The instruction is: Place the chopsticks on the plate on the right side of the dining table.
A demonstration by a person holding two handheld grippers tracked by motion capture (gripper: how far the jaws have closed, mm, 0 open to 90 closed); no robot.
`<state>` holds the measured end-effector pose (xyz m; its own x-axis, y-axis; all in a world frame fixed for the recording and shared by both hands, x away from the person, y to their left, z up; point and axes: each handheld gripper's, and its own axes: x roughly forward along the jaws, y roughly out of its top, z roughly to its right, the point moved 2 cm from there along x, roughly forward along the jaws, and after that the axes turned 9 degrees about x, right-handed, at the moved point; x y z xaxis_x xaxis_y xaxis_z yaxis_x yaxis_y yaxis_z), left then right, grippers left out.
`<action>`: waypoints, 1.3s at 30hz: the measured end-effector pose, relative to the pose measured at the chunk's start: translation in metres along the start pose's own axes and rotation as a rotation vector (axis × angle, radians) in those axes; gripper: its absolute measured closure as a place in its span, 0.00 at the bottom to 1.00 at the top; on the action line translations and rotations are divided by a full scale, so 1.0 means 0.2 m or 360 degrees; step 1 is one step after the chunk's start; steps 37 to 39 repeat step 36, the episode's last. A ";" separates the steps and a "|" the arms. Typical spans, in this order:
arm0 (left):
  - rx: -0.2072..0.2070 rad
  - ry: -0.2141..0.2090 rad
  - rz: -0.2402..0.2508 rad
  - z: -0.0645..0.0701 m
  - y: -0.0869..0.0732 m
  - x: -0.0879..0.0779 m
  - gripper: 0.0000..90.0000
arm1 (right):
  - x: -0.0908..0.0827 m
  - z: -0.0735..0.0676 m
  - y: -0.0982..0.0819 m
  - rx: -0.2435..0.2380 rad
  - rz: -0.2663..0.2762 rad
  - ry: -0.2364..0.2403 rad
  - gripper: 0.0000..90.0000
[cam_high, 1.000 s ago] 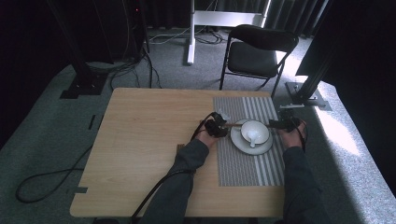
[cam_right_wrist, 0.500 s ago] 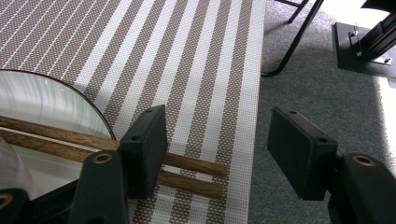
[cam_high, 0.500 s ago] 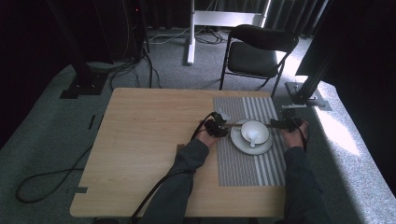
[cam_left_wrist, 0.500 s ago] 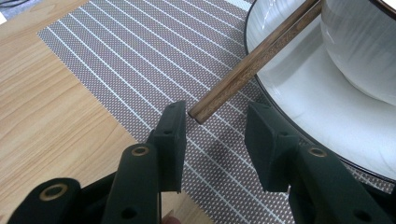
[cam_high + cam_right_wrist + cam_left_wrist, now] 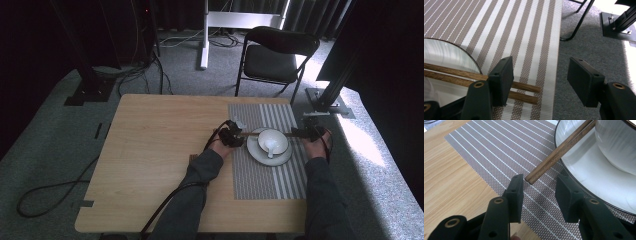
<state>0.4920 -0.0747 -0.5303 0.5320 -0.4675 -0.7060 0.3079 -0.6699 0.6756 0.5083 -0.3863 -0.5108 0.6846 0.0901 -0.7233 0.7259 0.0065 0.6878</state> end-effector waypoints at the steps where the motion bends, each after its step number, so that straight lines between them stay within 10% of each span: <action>1: -0.0001 -0.0001 0.0000 0.00 0.00 0.00 0.65 | 0.00 0.00 0.00 0.0005 0.0001 -0.0003 0.41; 18: -0.0034 0.0011 0.0027 -0.03 -0.02 -0.07 0.64 | -0.11 0.01 -0.01 0.0003 0.0093 0.0016 0.41; 39: -0.0105 0.0040 0.0175 -0.07 -0.18 -0.48 0.62 | -0.59 -0.12 -0.34 -0.0170 0.0349 0.0167 0.40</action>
